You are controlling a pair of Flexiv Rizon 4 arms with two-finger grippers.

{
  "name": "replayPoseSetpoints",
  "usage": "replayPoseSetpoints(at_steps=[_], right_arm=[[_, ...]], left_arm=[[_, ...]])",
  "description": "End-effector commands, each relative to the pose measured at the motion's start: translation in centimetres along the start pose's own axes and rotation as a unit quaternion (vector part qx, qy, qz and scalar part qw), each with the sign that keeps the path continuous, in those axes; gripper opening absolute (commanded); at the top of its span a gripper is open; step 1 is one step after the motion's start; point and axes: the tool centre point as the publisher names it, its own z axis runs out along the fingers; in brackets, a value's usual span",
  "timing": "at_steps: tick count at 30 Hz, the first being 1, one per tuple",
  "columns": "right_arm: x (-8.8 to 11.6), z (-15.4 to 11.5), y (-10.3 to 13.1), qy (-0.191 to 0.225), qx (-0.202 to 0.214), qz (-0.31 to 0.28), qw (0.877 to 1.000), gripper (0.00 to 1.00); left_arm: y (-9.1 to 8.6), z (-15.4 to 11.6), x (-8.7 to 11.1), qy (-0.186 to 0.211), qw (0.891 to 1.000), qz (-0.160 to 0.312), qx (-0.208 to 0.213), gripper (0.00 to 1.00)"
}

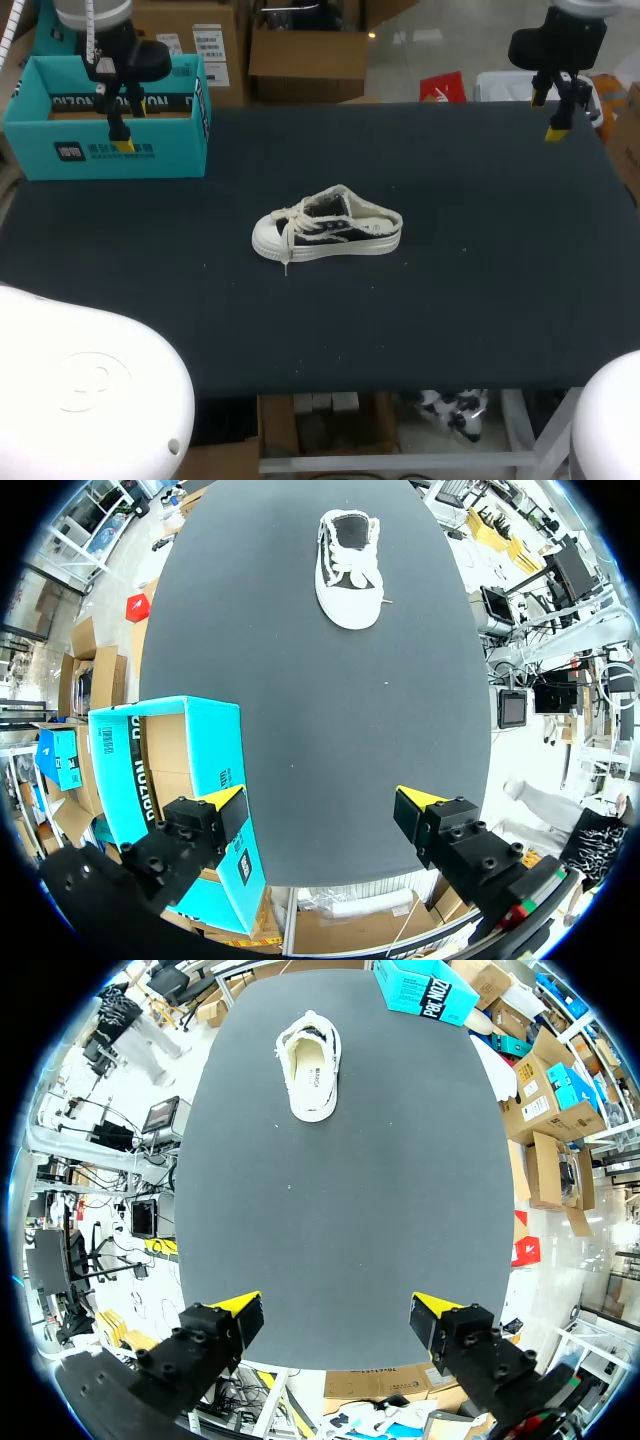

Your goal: Open the shoe tongue, take the insole out of the shoe, put the insole back into the shoe, and pack the shoe into the shoebox

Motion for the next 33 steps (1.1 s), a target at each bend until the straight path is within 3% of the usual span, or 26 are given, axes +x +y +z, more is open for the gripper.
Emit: replayPoseSetpoints(at_steps=[1,18,26,33], right_arm=[[0.0,-0.1,0.0,0.001,0.001,0.000,1.000,1.00],[0.0,-0.1,0.0,0.001,0.001,0.000,1.000,1.00],[1.9,2.4,4.6,-0.020,-0.074,0.016,0.997,1.00],[3.5,5.4,9.1,-0.020,-0.133,0.039,0.990,1.00]], left_arm=[[0.0,0.0,0.0,0.000,1.000,0.000,0.000,1.00],[-0.3,-0.2,0.2,-0.012,1.000,-0.008,0.006,1.00],[-1.6,-0.8,1.4,-0.033,0.986,-0.159,0.033,1.00],[-3.5,-0.5,2.7,-0.025,0.955,-0.295,0.029,1.00]])
